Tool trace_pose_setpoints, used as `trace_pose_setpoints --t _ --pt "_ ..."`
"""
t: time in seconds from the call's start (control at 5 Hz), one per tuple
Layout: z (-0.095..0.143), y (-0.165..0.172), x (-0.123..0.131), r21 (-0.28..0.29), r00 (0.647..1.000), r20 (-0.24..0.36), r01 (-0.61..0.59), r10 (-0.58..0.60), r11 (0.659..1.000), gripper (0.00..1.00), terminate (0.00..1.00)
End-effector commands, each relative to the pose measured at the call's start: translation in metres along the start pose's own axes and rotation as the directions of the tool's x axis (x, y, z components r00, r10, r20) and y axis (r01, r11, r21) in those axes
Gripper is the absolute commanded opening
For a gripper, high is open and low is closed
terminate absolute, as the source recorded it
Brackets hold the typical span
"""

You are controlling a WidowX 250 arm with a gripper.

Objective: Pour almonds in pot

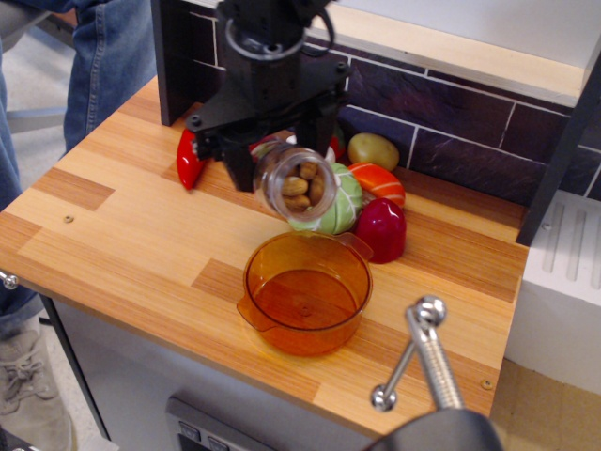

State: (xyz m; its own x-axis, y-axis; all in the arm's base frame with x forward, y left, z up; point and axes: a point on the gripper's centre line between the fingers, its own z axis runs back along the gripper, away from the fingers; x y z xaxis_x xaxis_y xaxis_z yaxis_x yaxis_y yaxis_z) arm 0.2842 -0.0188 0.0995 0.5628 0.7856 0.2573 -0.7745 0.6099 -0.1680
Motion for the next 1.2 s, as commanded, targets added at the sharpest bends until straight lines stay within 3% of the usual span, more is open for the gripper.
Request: trace_pose_setpoints --t 0.0,0.2,0.4,0.6,0.8,1.0 --pt "0.016 -0.007 0.014 -0.098 0.972 0.224 0.096 -0.072 0.991 0.00 0.00" --pt "0.013 -0.009 0.015 -0.118 0.958 0.257 0.162 -0.128 0.980 0.00 0.00" --pt "0.005 -0.008 0.011 -0.063 0.942 0.270 0.225 -0.200 0.972 0.00 0.00" --pt "0.005 -0.010 0.007 -0.117 0.904 0.338 0.316 -0.262 0.941 0.00 0.00" --pt "0.002 -0.013 0.006 -0.174 0.843 0.444 0.415 -0.305 0.893 0.00 0.00" --pt "0.007 -0.021 0.009 -0.202 0.805 0.505 0.460 -0.310 0.865 0.00 0.00"
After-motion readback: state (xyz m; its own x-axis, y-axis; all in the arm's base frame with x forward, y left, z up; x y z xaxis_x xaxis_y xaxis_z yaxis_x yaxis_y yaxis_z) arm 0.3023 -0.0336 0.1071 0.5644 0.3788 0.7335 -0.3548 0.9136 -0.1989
